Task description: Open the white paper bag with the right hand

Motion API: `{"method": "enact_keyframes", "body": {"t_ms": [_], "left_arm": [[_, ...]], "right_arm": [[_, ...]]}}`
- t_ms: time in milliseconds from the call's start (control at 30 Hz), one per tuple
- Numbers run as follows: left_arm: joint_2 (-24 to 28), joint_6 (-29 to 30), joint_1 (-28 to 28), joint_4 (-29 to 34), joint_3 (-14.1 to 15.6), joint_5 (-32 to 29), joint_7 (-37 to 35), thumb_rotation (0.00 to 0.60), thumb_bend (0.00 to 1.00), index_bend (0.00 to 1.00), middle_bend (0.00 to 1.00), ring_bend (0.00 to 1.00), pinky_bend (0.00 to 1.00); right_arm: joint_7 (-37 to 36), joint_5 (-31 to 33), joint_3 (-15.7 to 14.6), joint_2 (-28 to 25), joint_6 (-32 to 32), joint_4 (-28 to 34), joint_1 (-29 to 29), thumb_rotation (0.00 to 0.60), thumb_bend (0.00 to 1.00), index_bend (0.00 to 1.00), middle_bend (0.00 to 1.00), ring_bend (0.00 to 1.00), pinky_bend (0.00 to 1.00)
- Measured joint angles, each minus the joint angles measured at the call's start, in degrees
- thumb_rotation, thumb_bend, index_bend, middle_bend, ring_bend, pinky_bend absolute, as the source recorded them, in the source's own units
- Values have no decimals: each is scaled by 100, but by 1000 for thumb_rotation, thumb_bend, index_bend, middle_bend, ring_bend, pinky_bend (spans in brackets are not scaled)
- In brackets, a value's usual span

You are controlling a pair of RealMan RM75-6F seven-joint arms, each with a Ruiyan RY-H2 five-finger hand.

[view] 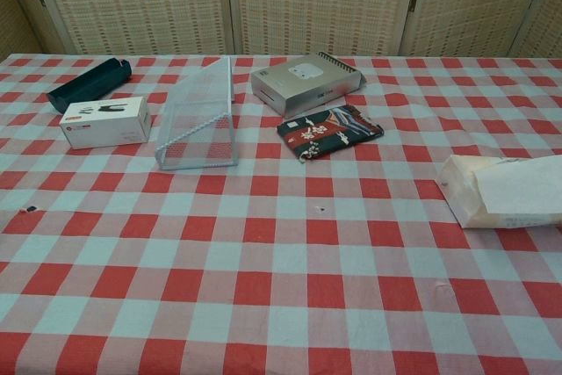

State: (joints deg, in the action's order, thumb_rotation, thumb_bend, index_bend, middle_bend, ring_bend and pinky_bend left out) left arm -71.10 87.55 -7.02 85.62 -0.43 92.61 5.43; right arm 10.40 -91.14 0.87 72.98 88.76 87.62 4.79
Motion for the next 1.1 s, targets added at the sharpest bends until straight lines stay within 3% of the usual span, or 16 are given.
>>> {"method": "enact_keyframes", "body": {"t_ms": [400, 767, 1100], "left_arm": [[17, 35, 12, 40, 12, 31, 57, 600, 432, 248, 324, 349, 555], [63, 66, 50, 109, -2, -29, 55, 600, 431, 250, 324, 351, 554], [75, 52, 62, 142, 11, -24, 144, 600, 431, 250, 326, 352, 554]], "right_arm": [[257, 49, -48, 107, -343, -227, 83, 600, 120, 299, 256, 119, 473], [343, -28, -109, 749, -858, -1534, 366, 600, 120, 348, 256, 119, 509], [45, -40, -50, 1330, -1155, -2336, 672, 600, 151, 442, 256, 131, 597]]}}
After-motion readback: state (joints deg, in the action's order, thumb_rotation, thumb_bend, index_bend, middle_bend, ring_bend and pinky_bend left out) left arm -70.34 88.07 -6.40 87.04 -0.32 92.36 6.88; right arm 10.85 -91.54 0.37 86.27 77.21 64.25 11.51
